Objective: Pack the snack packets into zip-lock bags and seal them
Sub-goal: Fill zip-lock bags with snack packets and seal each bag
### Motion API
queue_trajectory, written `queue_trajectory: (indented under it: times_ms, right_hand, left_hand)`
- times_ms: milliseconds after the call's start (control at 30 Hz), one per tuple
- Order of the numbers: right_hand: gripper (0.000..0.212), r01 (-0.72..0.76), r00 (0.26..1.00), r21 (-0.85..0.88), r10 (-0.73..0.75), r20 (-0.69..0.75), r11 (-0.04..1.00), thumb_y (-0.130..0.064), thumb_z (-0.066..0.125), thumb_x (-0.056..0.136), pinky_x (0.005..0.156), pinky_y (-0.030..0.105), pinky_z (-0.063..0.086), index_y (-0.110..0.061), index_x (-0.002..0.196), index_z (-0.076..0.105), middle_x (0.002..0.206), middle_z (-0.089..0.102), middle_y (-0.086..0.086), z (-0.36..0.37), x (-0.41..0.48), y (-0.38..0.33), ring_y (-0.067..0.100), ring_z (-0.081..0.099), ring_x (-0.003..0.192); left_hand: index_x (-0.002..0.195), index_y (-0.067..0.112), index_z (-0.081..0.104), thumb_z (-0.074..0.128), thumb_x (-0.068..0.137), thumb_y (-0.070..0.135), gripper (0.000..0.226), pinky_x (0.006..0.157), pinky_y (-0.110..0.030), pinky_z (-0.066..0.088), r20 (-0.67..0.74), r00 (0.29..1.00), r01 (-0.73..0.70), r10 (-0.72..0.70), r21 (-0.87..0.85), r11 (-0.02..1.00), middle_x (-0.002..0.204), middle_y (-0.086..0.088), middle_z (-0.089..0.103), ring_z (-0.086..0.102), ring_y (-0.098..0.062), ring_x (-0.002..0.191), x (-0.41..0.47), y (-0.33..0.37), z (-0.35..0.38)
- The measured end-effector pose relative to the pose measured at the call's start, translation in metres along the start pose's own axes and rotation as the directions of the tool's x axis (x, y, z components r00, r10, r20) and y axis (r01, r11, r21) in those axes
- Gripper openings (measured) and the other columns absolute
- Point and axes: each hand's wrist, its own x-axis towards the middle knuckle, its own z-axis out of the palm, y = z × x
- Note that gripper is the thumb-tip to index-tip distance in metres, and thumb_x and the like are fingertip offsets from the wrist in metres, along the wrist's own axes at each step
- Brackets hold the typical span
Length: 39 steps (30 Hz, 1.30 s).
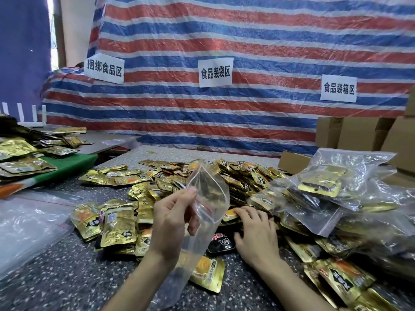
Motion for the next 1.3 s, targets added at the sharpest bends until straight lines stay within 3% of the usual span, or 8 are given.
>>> queue_trajectory:
  times_ms: [167,400,567,667,800,933,1167,1300]
  right_hand:
    - [0.052,-0.029,0.998,-0.039,0.031,0.047,0.999,-0.019,0.057,0.088,0.109,0.038,0.034,-0.033,0.137,0.052,0.132,0.05,-0.008,-0.014,0.029,-0.006,0.017,0.04,0.13]
    - [0.029,0.064,0.996,0.033,-0.062,-0.061,0.997,-0.042,0.051,0.101,0.084,0.034,0.053,-0.036,0.127,0.062,0.116,0.064,-0.012,-0.042,0.031,0.004,0.014,0.059,0.108]
    - [0.024,-0.006,0.992,0.365,0.051,-0.115,0.931,-0.042,0.057,0.098,0.06,0.036,0.055,-0.025,0.087,0.069,0.078,0.072,-0.008,-0.083,0.038,-0.001,0.014,0.067,0.069]
    - [0.032,-0.166,0.979,0.694,0.202,0.03,0.701,-0.041,0.06,0.098,0.064,0.038,0.052,-0.014,0.083,0.072,0.078,0.073,0.005,-0.102,0.039,-0.002,0.017,0.066,0.066]
    - [0.028,-0.31,0.925,0.922,0.297,0.237,0.232,-0.031,0.072,0.09,0.07,0.038,0.058,-0.005,0.098,0.072,0.1,0.076,0.015,-0.124,0.031,-0.009,0.03,0.071,0.089]
    - [0.025,-0.314,0.919,0.941,0.212,0.334,-0.124,-0.015,0.079,0.069,0.05,0.028,0.057,-0.006,0.088,0.068,0.081,0.074,0.012,-0.144,0.02,-0.026,0.023,0.071,0.062]
    - [0.032,-0.3,0.939,0.952,0.194,0.283,0.063,-0.013,0.074,0.084,0.055,0.036,0.058,0.002,0.109,0.061,0.089,0.076,0.015,-0.134,-0.001,-0.052,0.027,0.075,0.076]
    - [0.024,-0.294,0.948,0.94,0.18,0.263,0.172,-0.013,0.074,0.087,0.061,0.04,0.06,-0.008,0.107,0.062,0.091,0.078,0.01,-0.118,-0.01,-0.06,0.026,0.076,0.08]
  left_hand:
    - [0.053,0.018,0.055,0.062,0.08,0.045,0.039,0.041,-0.02,0.033,0.036,0.999,0.005,-0.006,0.031,1.0,0.048,-0.001,0.044,0.037,-0.013,0.04,-0.005,-0.001,0.001]
    - [0.059,0.005,0.052,0.064,0.083,0.039,0.042,0.041,-0.022,0.033,0.098,0.995,0.024,-0.029,0.046,0.999,0.054,-0.013,0.043,0.037,-0.017,0.044,-0.009,-0.006,0.006]
    - [0.062,0.003,0.055,0.059,0.085,0.03,0.035,0.04,-0.019,0.032,0.038,0.998,0.05,-0.051,0.029,0.998,0.056,-0.014,0.044,0.036,-0.018,0.044,-0.006,-0.006,0.003]
    - [0.056,0.016,0.057,0.062,0.087,0.033,0.035,0.039,-0.018,0.031,0.019,0.997,0.068,-0.068,0.023,0.997,0.053,-0.009,0.044,0.036,-0.016,0.043,-0.006,-0.004,0.003]
    - [0.057,0.015,0.055,0.059,0.094,0.021,0.037,0.041,-0.017,0.032,0.021,0.999,0.026,-0.028,0.119,0.993,0.051,0.001,0.045,0.037,-0.011,0.044,-0.007,-0.006,0.004]
    - [0.06,0.014,0.053,0.056,0.098,0.013,0.038,0.043,-0.012,0.039,0.057,0.998,-0.023,0.009,0.252,0.967,0.05,0.009,0.05,0.044,-0.001,0.045,-0.009,-0.008,0.007]
    - [0.063,0.015,0.054,0.054,0.091,0.034,0.034,0.041,-0.011,0.037,0.044,0.999,0.012,-0.019,0.153,0.988,0.049,0.008,0.048,0.043,-0.002,0.041,-0.009,-0.003,0.01]
    - [0.064,0.017,0.057,0.053,0.094,0.041,0.038,0.043,-0.019,0.036,0.037,0.999,-0.013,0.006,0.19,0.982,0.052,0.006,0.051,0.043,-0.008,0.045,-0.007,-0.006,0.008]
